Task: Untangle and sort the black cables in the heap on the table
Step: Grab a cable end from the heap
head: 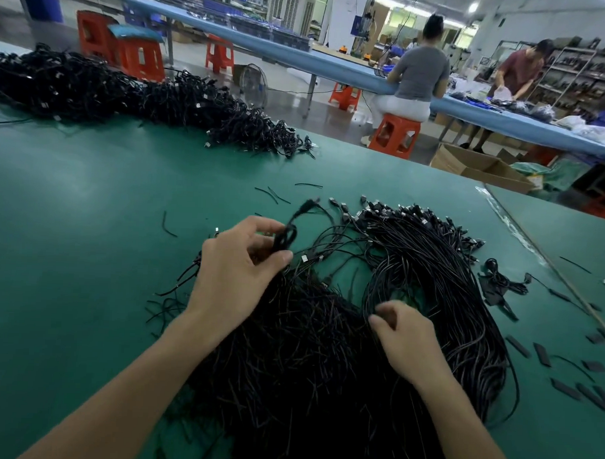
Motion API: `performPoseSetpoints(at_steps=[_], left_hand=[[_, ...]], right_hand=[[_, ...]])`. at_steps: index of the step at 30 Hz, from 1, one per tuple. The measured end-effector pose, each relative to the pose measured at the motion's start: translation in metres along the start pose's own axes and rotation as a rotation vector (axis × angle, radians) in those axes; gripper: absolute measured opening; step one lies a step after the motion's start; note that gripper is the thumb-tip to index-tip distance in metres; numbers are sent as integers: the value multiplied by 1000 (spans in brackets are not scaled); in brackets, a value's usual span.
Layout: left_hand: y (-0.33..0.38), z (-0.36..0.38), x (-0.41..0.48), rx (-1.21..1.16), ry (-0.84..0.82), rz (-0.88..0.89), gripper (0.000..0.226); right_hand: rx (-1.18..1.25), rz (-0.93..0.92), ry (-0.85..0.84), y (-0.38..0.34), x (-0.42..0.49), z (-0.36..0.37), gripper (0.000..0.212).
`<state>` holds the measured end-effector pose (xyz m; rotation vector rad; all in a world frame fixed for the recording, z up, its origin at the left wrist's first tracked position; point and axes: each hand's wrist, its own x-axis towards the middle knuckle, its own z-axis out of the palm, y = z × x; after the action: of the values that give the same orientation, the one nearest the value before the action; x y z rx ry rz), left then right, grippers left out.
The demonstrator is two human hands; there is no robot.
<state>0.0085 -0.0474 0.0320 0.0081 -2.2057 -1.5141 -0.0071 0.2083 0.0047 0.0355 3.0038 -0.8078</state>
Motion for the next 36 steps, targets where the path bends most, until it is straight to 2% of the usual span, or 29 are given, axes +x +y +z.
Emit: performPoseSetpoints(at_steps=[3, 7, 12, 16, 18, 20, 23, 25, 29, 31, 33, 34, 36], left_hand=[[-11, -9, 15, 312, 69, 63, 33], [-24, -11, 25, 592, -26, 8, 30], [-28, -8, 26, 610, 3, -28, 23], [-33, -6, 21, 637, 38, -7, 32], [-33, -4, 19, 683, 76, 48, 33], [-28, -2, 16, 689, 119, 184, 26], [-14, 5, 12, 581, 95, 418, 9], [-7, 13, 7, 477, -49, 466, 11], [0, 31, -1, 212, -429, 231, 52], [1, 39, -2, 130, -574, 183, 66], [0, 46, -7, 8, -691, 153, 68], [-1, 48, -12, -101, -698, 122, 64], [-2, 51, -19, -267, -590, 95, 44]], right_hand=[[-199, 110, -54, 14, 3, 15, 28], [-272, 149, -1, 11, 4, 22, 20], [-103, 243, -30, 5, 7, 15, 22], [-62, 238, 22, 5, 8, 9, 13], [39, 199, 36, 4, 9, 7, 13], [219, 173, 42, -4, 10, 5, 15], [348, 99, 98, -26, 7, 2, 23], [338, -1, 140, -43, 1, 1, 31], [313, -227, 203, -74, -22, -8, 44], [314, -367, 176, -94, -38, -14, 44], [325, -531, 69, -115, -58, -17, 33], [318, -610, 10, -125, -68, -18, 27], [271, -728, -52, -140, -82, -17, 29]])
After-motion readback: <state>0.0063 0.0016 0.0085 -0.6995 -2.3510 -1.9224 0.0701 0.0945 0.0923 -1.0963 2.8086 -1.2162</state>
